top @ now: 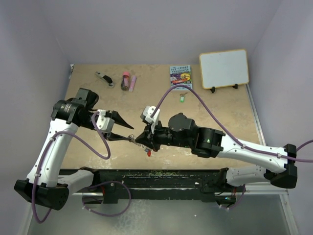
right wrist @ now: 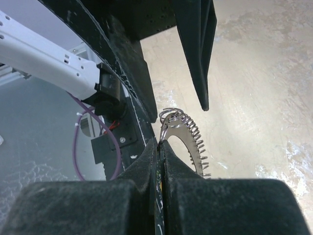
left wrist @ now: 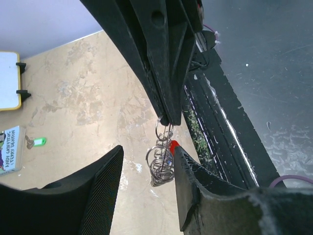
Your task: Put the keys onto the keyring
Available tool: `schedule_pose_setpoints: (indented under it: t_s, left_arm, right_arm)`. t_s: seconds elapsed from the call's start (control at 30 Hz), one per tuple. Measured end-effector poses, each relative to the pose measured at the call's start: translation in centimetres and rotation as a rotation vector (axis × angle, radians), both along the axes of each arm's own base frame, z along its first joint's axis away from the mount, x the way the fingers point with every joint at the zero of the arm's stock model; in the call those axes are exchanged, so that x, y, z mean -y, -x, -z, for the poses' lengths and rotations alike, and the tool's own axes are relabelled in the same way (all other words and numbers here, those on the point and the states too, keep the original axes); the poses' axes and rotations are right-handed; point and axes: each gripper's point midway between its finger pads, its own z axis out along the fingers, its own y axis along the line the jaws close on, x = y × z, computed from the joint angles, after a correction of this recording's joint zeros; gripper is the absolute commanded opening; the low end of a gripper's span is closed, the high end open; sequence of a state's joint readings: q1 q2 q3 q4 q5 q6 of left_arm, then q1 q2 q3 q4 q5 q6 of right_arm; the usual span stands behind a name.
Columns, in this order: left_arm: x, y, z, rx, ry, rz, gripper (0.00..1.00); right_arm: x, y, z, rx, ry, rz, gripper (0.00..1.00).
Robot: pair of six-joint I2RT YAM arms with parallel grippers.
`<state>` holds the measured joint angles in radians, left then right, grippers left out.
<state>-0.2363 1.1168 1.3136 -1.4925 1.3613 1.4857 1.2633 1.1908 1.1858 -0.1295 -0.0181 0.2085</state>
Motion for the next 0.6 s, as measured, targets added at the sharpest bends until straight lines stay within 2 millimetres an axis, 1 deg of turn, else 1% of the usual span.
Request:
schedule_pose_setpoints:
  t_s: [0.1, 0.2, 0.3, 0.43, 0.6]
  left_arm:
    - [0.0, 0.2, -0.8, 0.007, 0.006, 0.001, 0.49]
    - [0.0, 0.3, -1.3, 0.015, 0.012, 0.002, 0.44]
    - [0.0, 0.4, -1.3, 0.006, 0.012, 0.003, 0.42]
    - [0.0, 0.4, -1.3, 0.002, 0.011, 0.004, 0.42]
    - [0.1, 0.4, -1.2, -0.006, 0.010, 0.005, 0.42]
  right_arm:
    - [0.0, 0.0, 0.3, 0.000, 0.017, -0.002, 0.00]
    - [-0.1, 0.1, 0.2, 0.004, 0.025, -0.006, 0.00]
    - [-0.1, 0.2, 0.1, 0.008, 0.030, -0.012, 0.00]
    - [-0.3, 0.4, -0.1, 0.012, 0.036, -0.019, 0.00]
    - [-0.8, 0.5, 0.2, 0.016, 0.050, -0.029, 0.00]
